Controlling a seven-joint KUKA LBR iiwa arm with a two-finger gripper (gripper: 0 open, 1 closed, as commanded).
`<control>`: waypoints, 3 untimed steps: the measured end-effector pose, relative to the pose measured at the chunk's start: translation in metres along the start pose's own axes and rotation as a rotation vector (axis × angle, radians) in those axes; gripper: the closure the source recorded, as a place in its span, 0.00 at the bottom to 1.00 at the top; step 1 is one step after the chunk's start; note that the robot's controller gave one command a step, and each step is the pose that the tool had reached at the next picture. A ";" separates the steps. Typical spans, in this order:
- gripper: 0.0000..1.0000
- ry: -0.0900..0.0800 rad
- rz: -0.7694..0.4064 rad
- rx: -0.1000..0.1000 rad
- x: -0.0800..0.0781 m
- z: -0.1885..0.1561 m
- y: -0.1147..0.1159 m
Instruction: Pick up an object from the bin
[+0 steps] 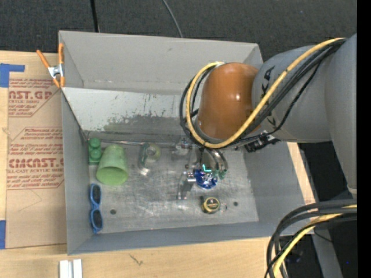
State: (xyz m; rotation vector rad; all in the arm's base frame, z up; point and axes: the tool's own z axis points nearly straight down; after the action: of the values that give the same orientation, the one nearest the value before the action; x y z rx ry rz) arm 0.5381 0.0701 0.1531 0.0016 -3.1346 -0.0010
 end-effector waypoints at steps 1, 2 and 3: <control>0.00 0.000 0.131 0.002 0.034 0.057 -0.058; 0.00 -0.014 -0.001 -0.001 0.037 0.082 -0.118; 1.00 -0.012 -0.003 -0.001 0.037 0.080 -0.117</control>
Offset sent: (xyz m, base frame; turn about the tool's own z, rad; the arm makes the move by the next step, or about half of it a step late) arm -0.0322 -0.0561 -0.0533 0.1278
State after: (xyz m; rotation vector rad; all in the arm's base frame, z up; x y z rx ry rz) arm 0.5010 -0.0464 0.0734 0.0059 -3.1469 -0.0028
